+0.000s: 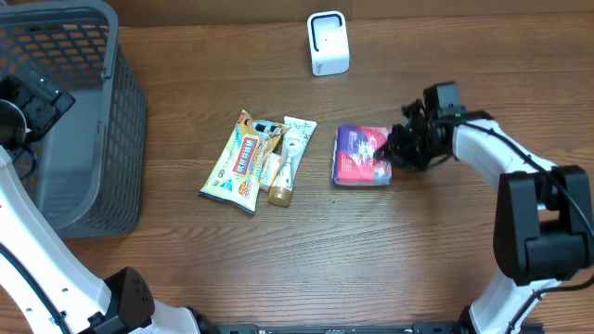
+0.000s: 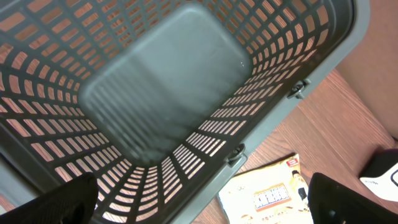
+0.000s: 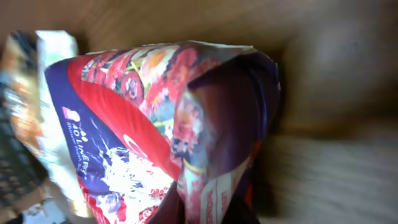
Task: Scan the item barcode
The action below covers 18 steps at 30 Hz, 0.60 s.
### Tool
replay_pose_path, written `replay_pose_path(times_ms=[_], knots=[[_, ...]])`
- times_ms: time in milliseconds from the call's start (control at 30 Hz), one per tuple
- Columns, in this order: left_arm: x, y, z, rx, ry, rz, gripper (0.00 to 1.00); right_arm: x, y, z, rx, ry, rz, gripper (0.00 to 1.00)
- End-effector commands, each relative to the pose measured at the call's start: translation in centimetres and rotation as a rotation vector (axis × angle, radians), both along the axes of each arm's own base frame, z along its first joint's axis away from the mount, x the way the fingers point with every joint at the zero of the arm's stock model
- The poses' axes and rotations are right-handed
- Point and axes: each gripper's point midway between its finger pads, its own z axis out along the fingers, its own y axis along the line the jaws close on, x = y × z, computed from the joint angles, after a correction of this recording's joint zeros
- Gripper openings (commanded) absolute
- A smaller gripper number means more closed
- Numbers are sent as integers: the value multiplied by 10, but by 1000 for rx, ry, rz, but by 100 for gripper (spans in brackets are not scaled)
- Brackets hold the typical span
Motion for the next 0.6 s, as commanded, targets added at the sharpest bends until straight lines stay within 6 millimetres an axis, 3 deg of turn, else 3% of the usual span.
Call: replay_pose_path(times_ms=[0, 133, 233, 367, 567], knots=[[0, 1, 0, -8, -5, 10, 100, 56, 19, 77, 124, -164, -39, 4], [0, 1, 0, -8, -5, 10, 100, 107, 23, 143, 173, -352, -115, 4], [0, 1, 0, -8, -5, 10, 100, 132, 25, 171, 207, -450, -197, 4], [0, 1, 0, -8, -5, 10, 100, 162, 29, 179, 239, -542, -282, 4], [0, 1, 0, -8, -5, 10, 100, 200, 43, 160, 283, -568, -302, 4]])
